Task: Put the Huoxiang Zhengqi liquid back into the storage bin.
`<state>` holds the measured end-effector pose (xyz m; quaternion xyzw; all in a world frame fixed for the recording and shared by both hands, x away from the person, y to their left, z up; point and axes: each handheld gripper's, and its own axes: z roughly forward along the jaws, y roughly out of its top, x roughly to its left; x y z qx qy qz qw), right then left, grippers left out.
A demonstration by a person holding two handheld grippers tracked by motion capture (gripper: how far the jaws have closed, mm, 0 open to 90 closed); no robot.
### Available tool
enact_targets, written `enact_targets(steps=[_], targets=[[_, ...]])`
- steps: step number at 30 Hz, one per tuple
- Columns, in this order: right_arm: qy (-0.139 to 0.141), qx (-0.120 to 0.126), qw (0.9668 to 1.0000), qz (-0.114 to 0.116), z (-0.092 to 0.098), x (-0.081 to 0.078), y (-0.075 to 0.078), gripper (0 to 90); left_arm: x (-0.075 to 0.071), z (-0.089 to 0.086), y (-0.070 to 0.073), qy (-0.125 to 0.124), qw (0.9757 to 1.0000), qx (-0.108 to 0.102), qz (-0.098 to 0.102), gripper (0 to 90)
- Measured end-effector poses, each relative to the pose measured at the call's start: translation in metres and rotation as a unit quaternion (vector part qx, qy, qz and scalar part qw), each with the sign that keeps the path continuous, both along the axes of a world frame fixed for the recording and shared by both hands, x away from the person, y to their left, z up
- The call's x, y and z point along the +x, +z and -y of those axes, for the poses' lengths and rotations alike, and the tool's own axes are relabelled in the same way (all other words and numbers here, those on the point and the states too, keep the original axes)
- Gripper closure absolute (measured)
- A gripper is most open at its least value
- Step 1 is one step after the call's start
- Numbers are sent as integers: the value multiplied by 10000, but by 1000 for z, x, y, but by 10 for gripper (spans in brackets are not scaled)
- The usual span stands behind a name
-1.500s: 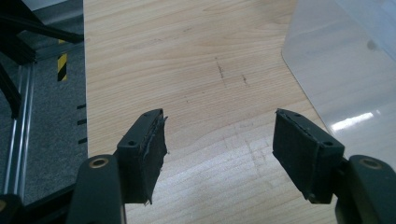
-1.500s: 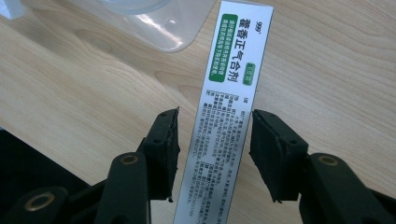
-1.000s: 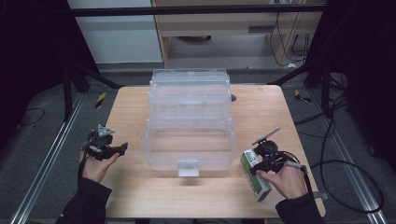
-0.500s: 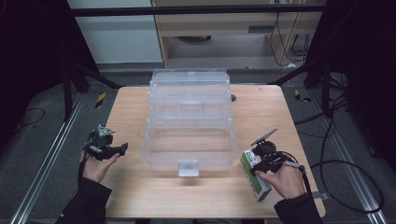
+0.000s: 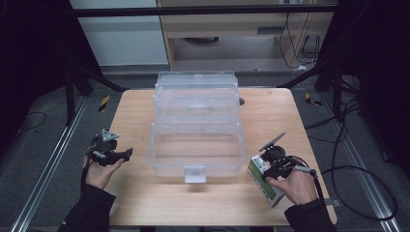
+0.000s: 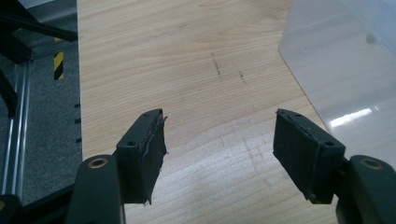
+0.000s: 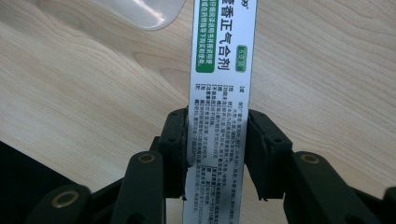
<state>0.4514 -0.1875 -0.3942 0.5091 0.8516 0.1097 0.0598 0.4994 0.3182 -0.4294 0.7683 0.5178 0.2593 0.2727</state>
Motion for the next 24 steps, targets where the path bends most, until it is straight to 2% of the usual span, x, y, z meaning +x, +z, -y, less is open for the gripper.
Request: enact_targets(steps=[16, 24], targets=[[-15, -120, 9998, -178, -4, 5, 0, 629, 0, 1, -1, -30, 10000, 10, -27, 333], [-40, -85, 9998, -150, -2, 4, 0, 641, 0, 1, -1, -33, 10000, 12, -29, 332]])
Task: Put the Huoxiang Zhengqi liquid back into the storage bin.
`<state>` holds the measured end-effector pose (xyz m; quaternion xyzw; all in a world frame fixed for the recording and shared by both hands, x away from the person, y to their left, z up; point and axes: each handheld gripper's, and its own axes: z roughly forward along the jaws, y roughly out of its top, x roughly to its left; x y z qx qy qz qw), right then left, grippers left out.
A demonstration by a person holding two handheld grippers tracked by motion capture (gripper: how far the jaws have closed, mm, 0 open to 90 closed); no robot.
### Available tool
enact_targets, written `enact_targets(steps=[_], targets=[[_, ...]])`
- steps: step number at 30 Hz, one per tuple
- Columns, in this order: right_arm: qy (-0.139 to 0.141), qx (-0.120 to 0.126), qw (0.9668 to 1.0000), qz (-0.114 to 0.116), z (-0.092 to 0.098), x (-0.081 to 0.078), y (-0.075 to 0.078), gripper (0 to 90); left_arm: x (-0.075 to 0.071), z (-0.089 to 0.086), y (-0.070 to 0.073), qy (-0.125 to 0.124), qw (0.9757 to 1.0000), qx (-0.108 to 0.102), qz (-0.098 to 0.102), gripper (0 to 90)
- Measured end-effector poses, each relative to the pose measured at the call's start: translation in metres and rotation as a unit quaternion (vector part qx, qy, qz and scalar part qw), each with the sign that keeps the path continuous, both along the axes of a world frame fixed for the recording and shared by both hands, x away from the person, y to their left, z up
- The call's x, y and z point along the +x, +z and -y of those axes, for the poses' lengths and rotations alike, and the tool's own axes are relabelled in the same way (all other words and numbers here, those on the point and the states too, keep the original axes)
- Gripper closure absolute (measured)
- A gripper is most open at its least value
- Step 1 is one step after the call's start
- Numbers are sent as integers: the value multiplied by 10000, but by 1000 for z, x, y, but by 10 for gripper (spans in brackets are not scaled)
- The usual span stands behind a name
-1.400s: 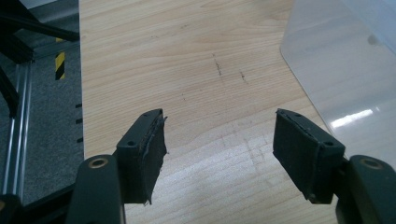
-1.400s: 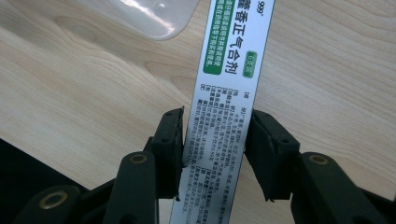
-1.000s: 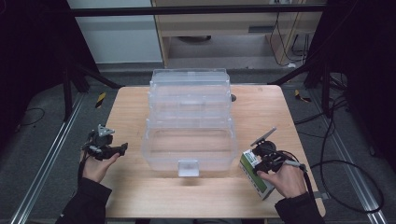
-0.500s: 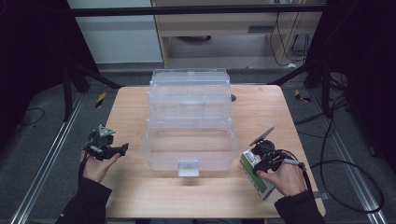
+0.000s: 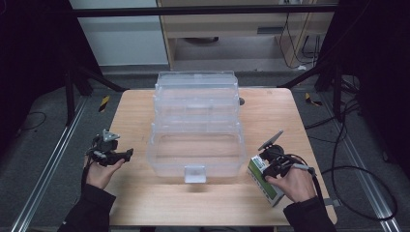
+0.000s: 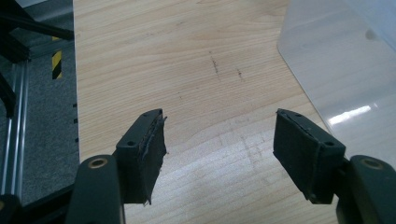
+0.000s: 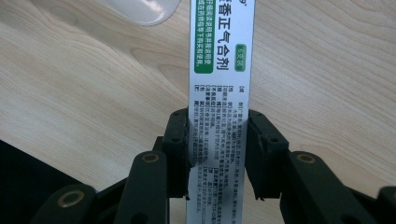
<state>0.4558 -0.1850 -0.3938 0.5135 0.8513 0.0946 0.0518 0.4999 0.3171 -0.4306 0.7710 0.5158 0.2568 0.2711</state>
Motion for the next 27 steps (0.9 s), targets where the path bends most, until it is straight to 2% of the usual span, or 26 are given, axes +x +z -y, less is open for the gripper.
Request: enact_targets(steps=[7, 11, 17, 27], targets=[[-45, 149, 9998, 85, 7, -3, 8, 640, 0, 0, 0, -1, 10000, 4, -4, 333], [-209, 218, 9992, 269, 17, -6, 19, 639, 0, 0, 0, -8, 10000, 3, -5, 333], [-345, 336, 9979, 430, 26, -7, 28, 639, 0, 1, -1, -19, 10000, 13, -29, 333], [-441, 388, 9959, 693, 31, -8, 44, 640, 0, 1, -1, -20, 10000, 19, -33, 332]])
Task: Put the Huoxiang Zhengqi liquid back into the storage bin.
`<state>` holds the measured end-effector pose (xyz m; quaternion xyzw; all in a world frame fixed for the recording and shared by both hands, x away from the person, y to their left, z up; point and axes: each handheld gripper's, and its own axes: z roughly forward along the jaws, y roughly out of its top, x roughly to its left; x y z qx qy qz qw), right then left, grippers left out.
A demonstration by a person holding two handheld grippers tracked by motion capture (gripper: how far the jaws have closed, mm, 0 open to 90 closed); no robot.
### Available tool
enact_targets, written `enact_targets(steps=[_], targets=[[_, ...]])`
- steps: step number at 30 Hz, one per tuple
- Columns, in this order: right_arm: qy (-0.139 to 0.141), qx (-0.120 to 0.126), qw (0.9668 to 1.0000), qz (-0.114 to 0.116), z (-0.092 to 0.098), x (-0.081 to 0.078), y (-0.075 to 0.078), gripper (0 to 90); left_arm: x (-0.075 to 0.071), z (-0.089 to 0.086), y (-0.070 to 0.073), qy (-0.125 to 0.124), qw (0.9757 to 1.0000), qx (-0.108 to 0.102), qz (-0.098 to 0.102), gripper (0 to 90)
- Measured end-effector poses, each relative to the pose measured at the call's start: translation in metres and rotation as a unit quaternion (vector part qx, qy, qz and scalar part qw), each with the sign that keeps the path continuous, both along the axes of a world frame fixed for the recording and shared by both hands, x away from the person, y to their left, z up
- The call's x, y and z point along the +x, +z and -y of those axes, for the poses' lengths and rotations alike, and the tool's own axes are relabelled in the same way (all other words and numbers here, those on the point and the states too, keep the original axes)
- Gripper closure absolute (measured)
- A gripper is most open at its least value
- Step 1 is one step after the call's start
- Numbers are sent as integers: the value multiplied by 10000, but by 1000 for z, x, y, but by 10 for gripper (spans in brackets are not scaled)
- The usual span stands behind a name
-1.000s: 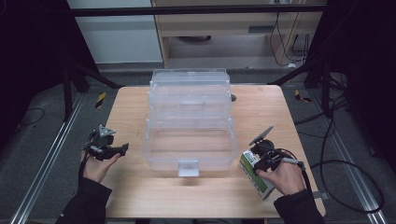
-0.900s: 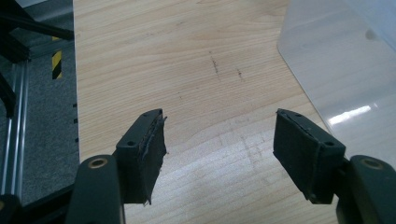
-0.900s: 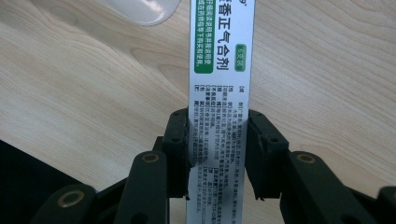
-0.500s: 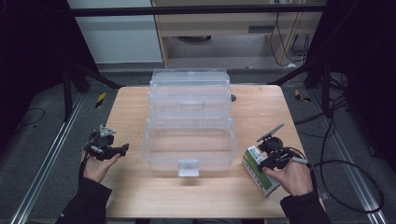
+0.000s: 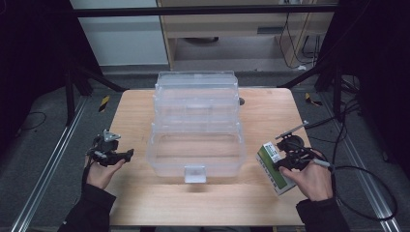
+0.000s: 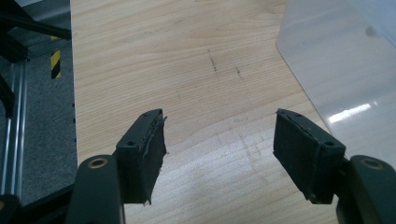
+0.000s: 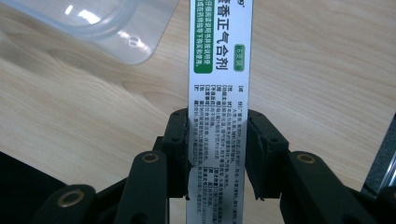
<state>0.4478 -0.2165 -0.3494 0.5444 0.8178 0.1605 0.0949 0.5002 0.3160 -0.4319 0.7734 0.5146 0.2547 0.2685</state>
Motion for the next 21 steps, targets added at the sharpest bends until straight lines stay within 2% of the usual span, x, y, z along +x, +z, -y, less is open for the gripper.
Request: enact_targets(steps=[6, 14, 21], targets=[[-46, 108, 9994, 324, 3, -1, 15, 640, 0, 1, -1, -7, 10000, 15, -16, 332], [-52, 165, 9982, 570, 3, 1, 33, 641, 0, 1, -1, -21, 10000, 24, -25, 332], [-5, 161, 9978, 649, 2, 4, 43, 643, 0, 1, -1, -22, 10000, 21, -26, 331]])
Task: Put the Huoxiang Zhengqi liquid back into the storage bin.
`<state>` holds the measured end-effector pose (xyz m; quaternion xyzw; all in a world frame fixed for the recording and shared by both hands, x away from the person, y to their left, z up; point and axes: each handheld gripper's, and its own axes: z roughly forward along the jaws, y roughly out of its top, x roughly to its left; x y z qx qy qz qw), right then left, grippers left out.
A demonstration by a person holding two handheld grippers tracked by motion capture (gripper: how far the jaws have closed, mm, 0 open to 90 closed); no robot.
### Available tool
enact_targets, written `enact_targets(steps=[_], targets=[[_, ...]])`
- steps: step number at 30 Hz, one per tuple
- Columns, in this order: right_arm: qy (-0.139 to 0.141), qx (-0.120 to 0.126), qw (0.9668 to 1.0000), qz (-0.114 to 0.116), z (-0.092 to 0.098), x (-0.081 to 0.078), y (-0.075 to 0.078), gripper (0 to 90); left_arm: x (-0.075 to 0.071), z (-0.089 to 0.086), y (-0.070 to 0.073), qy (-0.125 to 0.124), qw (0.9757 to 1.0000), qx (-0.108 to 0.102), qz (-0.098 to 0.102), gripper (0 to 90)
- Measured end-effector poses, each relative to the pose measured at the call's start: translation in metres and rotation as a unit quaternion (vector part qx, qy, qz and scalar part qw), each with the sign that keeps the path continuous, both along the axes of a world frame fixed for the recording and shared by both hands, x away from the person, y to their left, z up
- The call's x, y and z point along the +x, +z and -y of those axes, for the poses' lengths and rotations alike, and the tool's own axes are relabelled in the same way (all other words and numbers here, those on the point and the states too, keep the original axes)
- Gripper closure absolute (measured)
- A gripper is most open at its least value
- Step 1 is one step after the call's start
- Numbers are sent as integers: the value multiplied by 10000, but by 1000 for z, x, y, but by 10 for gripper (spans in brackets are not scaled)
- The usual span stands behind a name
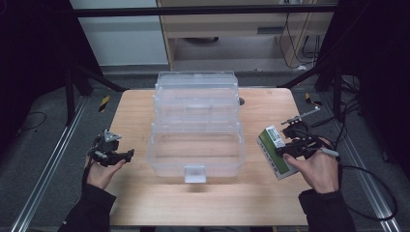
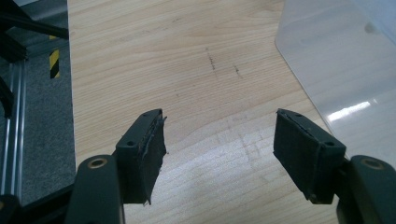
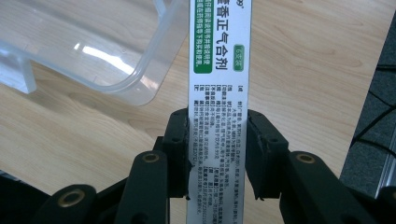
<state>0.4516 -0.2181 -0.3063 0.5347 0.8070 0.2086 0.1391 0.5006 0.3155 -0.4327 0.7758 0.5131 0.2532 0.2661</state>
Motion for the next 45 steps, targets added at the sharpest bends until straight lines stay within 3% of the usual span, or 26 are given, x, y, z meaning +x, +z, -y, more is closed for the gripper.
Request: enact_targets(steps=[11, 24, 40, 45], targets=[[119, -31, 9999, 83, -7, 7, 13, 645, 0, 0, 0, -1, 10000, 12, -11, 330], [473, -104, 9986, 194, -31, 15, 30, 645, 1, 1, -1, -6, 10000, 41, -24, 329], [1071, -27, 9932, 446, -64, 31, 44, 645, 1, 0, -1, -5, 10000, 30, -21, 328], [1367, 92, 9894, 485, -75, 36, 46, 645, 1, 0, -1, -3, 10000, 32, -15, 328]])
